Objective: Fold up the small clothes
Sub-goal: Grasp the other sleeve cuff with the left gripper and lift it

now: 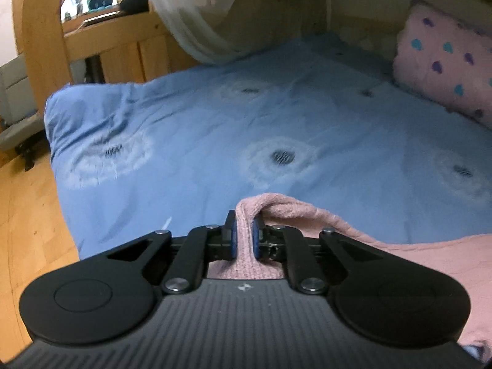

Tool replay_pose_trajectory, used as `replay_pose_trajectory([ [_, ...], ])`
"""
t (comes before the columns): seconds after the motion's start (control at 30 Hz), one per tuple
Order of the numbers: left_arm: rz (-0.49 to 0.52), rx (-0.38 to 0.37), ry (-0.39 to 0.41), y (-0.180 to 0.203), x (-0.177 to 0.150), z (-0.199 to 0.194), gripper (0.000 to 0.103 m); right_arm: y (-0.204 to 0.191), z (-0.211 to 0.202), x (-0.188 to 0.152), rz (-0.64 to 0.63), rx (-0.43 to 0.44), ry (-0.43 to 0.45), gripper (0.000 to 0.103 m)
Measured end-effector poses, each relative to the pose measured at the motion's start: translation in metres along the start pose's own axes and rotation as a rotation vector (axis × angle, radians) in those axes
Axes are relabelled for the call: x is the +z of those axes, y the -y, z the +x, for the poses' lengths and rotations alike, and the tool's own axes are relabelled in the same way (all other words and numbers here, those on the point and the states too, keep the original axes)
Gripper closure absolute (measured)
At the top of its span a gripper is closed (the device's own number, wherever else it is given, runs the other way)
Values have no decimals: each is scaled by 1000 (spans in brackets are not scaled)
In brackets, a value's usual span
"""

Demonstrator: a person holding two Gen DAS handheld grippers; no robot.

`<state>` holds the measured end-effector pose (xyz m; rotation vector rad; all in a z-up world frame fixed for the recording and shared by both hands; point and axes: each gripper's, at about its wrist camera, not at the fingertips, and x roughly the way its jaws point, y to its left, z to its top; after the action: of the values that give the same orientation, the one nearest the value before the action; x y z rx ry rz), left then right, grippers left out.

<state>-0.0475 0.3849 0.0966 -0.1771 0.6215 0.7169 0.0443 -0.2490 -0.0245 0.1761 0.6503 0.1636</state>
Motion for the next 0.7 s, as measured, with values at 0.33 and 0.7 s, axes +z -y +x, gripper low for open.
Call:
replay_pose_trajectory([
  [0.33,7,-305,87,51,35,-89,92,0,-8,2,4,21,33,34],
  [0.7,5,-675,81,165,46,-174,92,4,-21,9,16,61,70,34],
])
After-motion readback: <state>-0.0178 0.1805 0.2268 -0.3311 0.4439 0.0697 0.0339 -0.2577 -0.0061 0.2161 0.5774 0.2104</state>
